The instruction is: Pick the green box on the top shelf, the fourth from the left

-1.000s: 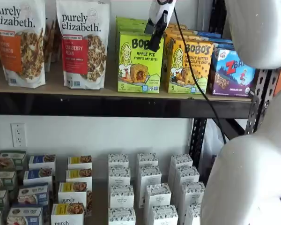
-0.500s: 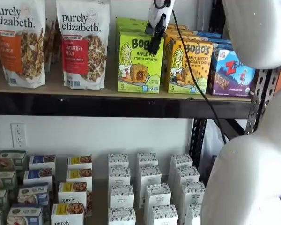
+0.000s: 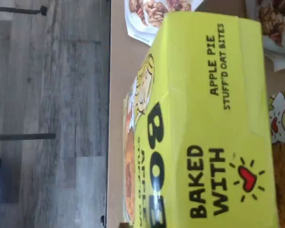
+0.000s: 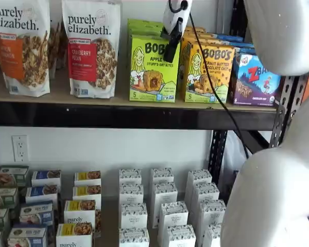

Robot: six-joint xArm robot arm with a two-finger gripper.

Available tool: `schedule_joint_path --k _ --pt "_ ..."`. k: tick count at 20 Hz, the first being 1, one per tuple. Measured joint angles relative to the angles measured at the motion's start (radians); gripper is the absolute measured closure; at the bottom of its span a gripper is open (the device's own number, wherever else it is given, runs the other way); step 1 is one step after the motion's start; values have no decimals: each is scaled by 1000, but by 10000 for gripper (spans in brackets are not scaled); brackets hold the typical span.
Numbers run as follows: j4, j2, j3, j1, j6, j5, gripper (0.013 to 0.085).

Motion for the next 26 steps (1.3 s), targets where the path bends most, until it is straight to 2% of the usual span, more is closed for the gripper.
schedule_joint_path --k 1,4,5,19,21,22,23,26 --pt "1 0 1 -1 -1 1 250" --pt "3 0 1 -3 -3 3 290" --pt "3 0 0 -3 -3 5 330" --pt "-13 7 -14 7 6 27 330" --pt "-13 6 -11 8 7 23 410" --pt "-12 5 -10 8 8 22 410" --pt "-11 5 -9 9 8 20 450" --pt "-13 10 -18 10 10 30 450"
